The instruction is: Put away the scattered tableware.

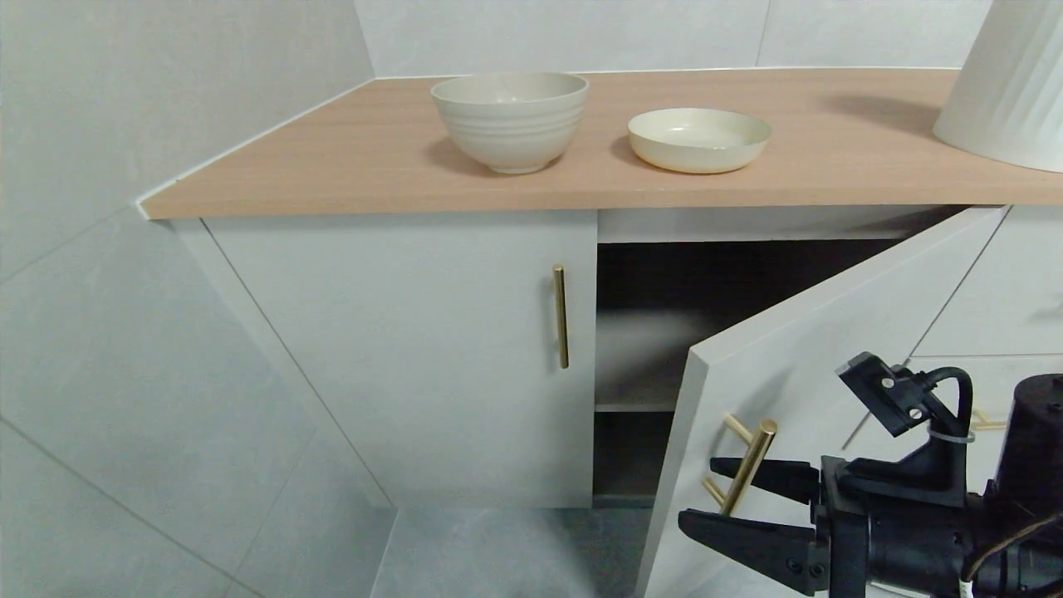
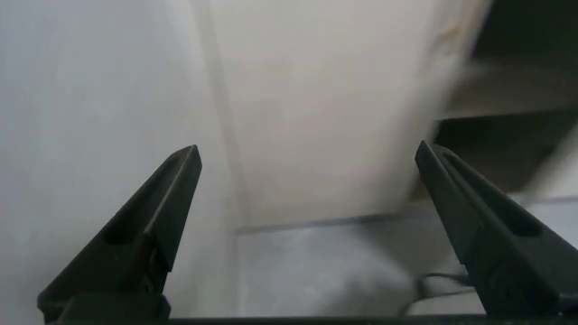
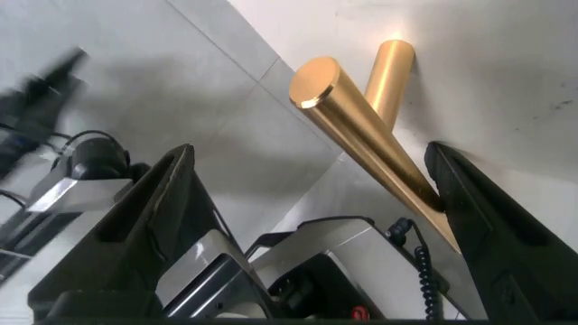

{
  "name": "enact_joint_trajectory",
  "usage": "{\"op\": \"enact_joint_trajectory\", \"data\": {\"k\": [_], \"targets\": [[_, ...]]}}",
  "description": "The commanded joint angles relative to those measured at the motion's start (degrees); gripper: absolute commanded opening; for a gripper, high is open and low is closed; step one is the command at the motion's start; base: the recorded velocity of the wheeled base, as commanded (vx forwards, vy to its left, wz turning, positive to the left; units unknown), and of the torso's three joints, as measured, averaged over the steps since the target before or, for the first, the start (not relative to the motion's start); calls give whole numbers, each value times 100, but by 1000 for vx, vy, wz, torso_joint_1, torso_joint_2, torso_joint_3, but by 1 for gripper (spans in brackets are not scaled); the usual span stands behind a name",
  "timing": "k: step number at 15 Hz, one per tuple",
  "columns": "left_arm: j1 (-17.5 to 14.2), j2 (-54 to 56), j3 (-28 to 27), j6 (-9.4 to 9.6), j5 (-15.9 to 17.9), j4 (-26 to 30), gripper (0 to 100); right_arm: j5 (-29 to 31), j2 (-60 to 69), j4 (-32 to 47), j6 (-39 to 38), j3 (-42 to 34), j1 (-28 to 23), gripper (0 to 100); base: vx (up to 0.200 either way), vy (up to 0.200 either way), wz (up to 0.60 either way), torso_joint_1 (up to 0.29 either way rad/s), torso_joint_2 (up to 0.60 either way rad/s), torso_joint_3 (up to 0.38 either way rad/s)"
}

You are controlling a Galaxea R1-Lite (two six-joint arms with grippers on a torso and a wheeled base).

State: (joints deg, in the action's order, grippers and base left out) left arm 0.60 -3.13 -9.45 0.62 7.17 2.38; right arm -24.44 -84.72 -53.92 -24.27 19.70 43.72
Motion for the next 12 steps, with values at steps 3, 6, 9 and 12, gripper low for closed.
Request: {"op": "enact_joint_trajectory", "data": {"k": [3,6,9,12], "targets": [[142,-3756,-2237,-18,1920,105,100,-17,44,13,10,-151,137,100,0,0,0,0,0,0],[661,-5549,-2676,-80,2289,-326,100,-17,114,13,10,-203,137,100,0,0,0,0,0,0],[1997,-8467,-2369,-1187,2254,-3718,100,-17,149,13,28,-282,137,100,0,0,0,0,0,0],[2929,-9416,-2140,-2242,1964,-6021,100,-17,272,13,28,-291,137,100,0,0,0,0,0,0]]}}
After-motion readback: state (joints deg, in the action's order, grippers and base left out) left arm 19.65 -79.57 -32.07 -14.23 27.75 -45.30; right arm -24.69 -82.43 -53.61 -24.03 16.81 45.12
